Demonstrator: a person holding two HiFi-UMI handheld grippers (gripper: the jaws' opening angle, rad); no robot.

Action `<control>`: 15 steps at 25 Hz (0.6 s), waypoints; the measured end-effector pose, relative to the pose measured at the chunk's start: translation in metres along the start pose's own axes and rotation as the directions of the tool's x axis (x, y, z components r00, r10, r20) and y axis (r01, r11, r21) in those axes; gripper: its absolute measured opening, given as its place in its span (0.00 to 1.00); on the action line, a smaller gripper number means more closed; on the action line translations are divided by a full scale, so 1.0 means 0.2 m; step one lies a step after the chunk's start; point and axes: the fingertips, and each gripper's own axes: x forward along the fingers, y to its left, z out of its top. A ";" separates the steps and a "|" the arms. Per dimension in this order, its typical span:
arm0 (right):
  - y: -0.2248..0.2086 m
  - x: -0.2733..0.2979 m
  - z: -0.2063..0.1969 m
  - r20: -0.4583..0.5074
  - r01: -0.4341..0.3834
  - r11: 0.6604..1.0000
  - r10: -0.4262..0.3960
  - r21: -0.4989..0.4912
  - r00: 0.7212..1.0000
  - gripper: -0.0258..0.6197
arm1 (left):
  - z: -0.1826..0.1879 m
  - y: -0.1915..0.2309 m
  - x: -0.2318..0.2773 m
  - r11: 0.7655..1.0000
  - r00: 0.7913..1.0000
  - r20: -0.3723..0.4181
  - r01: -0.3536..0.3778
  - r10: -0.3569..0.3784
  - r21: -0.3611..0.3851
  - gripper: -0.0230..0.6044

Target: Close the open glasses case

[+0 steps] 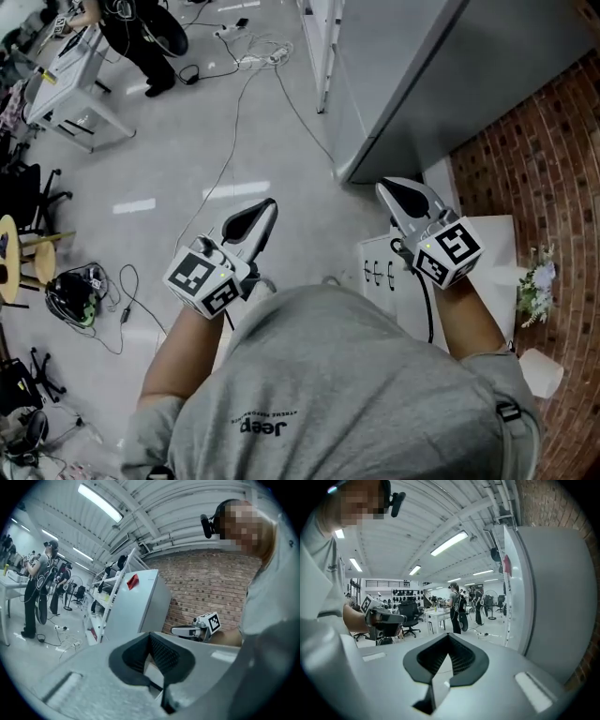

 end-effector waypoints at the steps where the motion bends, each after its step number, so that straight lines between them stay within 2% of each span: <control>1: 0.02 0.04 0.01 0.005 -0.009 1.000 0.009 0.007 1.000 0.05 | 0.02 0.03 -0.04 1.000 1.000 0.008 -0.018 0.018 0.003 0.03; 5: 0.09 0.16 0.05 0.019 -0.039 0.999 0.039 0.035 0.999 0.05 | 0.10 0.14 -0.18 0.997 0.996 0.040 -0.079 0.078 0.023 0.03; 10: 0.14 0.29 0.12 0.032 -0.056 0.998 0.056 0.024 0.998 0.05 | 0.20 0.29 -0.32 0.986 0.984 0.080 -0.161 0.158 0.035 0.03; 15: 0.13 0.37 0.18 0.048 -0.052 0.998 0.051 0.020 0.998 0.05 | 0.26 0.40 -0.41 0.978 0.975 0.099 -0.206 0.201 0.035 0.03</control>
